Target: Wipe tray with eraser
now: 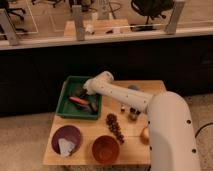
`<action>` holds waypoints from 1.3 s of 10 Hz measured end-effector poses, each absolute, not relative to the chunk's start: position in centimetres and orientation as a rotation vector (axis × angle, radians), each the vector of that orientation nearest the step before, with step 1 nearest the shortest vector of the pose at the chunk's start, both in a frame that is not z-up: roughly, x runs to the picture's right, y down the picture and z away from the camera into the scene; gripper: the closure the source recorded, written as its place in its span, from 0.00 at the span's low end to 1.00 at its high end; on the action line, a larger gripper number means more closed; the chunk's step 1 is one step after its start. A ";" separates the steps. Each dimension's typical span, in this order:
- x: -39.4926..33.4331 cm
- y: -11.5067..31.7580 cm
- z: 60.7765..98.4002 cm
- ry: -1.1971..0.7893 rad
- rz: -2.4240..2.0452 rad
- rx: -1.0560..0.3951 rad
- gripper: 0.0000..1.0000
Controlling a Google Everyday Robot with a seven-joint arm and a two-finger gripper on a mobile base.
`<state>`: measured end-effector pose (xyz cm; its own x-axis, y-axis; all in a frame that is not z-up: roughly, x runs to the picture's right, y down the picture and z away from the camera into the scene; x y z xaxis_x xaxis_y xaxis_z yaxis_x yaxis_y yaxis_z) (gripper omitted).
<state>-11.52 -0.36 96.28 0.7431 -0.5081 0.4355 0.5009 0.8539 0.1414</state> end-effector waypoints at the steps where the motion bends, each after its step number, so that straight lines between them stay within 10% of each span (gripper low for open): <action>1: -10.8 -0.2 96.2 -0.469 -0.551 0.011 0.85; 13: -13.1 -3.1 100.8 -0.501 -0.519 0.039 0.85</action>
<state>-13.12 -3.10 100.85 0.7512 -0.4842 0.4486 0.4653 0.8705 0.1603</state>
